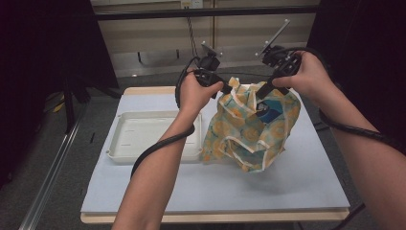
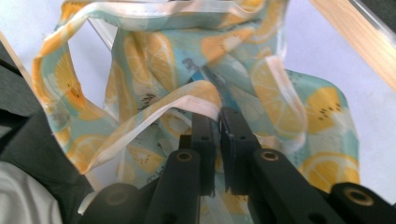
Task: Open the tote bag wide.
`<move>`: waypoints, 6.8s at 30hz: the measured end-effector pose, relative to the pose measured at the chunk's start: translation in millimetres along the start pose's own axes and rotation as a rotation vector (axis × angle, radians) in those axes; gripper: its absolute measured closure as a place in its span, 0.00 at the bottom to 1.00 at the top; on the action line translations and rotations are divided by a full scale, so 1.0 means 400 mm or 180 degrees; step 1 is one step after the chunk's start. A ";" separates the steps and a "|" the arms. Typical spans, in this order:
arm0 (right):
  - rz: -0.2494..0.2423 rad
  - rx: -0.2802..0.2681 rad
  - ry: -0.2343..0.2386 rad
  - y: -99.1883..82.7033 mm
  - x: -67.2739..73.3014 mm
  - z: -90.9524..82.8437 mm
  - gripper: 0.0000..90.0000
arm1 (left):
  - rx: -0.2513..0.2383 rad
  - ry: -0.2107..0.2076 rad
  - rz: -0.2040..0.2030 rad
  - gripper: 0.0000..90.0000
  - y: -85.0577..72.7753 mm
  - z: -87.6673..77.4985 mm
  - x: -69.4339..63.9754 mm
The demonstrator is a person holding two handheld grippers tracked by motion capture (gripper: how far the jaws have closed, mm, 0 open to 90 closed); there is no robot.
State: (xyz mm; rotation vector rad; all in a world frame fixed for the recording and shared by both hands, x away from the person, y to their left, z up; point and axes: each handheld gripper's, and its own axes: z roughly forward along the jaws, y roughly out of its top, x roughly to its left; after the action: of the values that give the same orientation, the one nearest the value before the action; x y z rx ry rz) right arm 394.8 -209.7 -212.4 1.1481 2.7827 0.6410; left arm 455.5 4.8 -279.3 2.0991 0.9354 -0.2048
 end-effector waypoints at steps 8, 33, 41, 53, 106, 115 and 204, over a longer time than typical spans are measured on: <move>0.0325 -0.0253 -0.0077 -0.027 -0.062 -0.041 1.00 | 0.0070 -0.0004 -0.0012 1.00 -0.006 0.001 0.017; 0.0540 0.0054 -0.0153 -0.130 -0.124 0.045 1.00 | -0.0128 0.0001 -0.0147 0.84 -0.084 -0.064 0.059; 0.0560 0.0109 -0.0182 -0.129 -0.114 0.055 1.00 | -0.0302 -0.0075 0.0018 0.51 -0.091 -0.112 0.029; 0.0582 0.0133 -0.0157 -0.124 -0.116 0.060 1.00 | -0.0130 -0.0292 0.0525 0.64 -0.071 -0.074 -0.037; 0.0536 0.0123 -0.0247 -0.136 -0.120 0.053 0.88 | -0.0192 -0.0017 0.0079 0.58 -0.043 -0.111 0.005; 0.0575 0.0068 -0.0326 -0.147 -0.117 0.031 0.70 | -0.0071 -0.0111 0.0273 0.56 -0.072 -0.096 -0.008; 0.0732 0.0193 -0.0326 -0.215 -0.157 0.035 1.00 | 0.0123 -0.0018 0.0675 1.00 -0.090 -0.091 -0.006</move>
State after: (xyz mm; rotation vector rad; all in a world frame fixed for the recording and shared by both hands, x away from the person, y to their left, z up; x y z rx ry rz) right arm 386.1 -302.7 -265.6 1.4833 2.6248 0.5008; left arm 423.4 44.4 -276.6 2.2141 0.7039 -0.1201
